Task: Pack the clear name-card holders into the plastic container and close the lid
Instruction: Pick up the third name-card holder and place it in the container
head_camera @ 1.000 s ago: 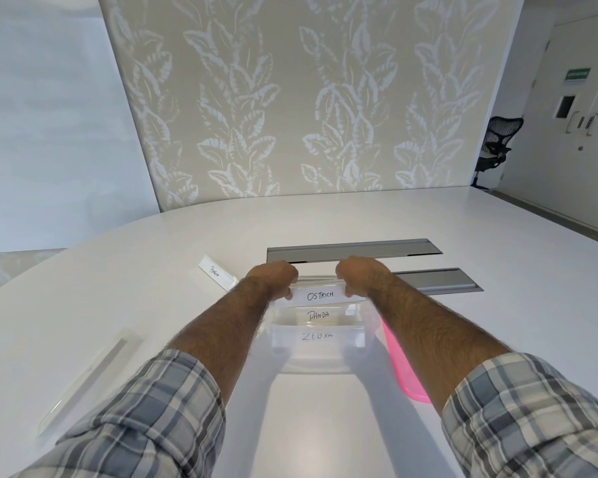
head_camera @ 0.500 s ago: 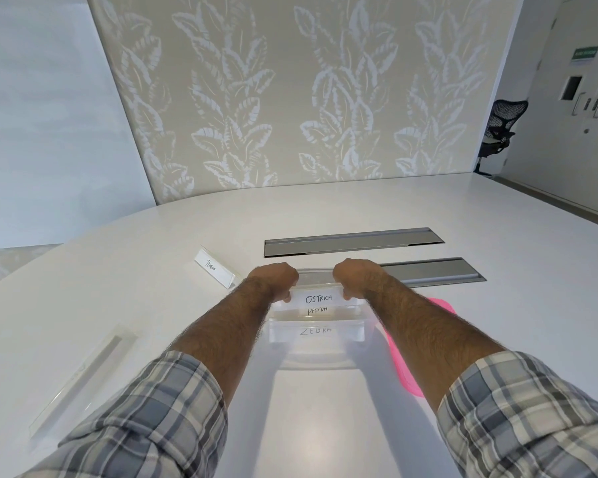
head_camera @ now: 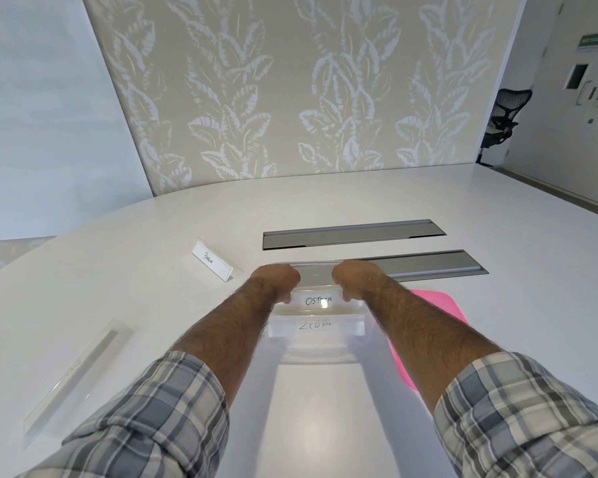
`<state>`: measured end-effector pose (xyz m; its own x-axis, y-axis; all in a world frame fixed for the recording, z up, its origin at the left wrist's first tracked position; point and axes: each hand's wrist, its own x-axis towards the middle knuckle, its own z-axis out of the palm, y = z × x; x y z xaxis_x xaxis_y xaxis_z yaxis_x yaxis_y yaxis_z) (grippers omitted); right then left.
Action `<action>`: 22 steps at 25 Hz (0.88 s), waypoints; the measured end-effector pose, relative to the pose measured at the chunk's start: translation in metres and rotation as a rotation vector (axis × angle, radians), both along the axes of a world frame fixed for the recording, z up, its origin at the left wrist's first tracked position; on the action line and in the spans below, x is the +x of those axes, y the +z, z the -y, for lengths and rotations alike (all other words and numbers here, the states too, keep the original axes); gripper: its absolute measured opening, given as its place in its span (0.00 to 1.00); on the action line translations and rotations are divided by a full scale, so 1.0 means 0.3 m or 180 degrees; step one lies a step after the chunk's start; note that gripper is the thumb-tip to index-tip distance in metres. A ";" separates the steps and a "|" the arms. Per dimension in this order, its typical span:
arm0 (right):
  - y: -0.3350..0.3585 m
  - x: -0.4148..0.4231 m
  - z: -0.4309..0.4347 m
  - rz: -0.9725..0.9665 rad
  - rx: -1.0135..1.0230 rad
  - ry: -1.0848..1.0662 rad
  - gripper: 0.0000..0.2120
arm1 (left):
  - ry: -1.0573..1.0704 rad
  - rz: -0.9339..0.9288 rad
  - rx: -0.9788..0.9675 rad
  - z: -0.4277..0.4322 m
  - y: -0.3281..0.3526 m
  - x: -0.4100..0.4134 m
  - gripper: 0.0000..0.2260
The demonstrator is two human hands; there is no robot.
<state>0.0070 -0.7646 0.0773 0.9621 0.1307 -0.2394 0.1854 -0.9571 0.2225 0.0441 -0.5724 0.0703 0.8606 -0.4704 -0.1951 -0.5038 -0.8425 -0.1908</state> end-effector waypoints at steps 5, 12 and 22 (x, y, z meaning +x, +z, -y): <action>-0.017 0.003 -0.004 0.0019 0.0053 -0.0050 0.20 | -0.0047 0.0005 0.0077 -0.001 -0.012 0.010 0.12; -0.031 -0.003 -0.017 0.0016 0.0047 -0.0059 0.17 | -0.0069 0.0095 0.0072 -0.012 -0.033 0.012 0.13; 0.062 -0.059 -0.056 0.0666 0.0478 -0.0048 0.16 | -0.0065 0.0279 -0.1061 -0.113 0.033 -0.026 0.17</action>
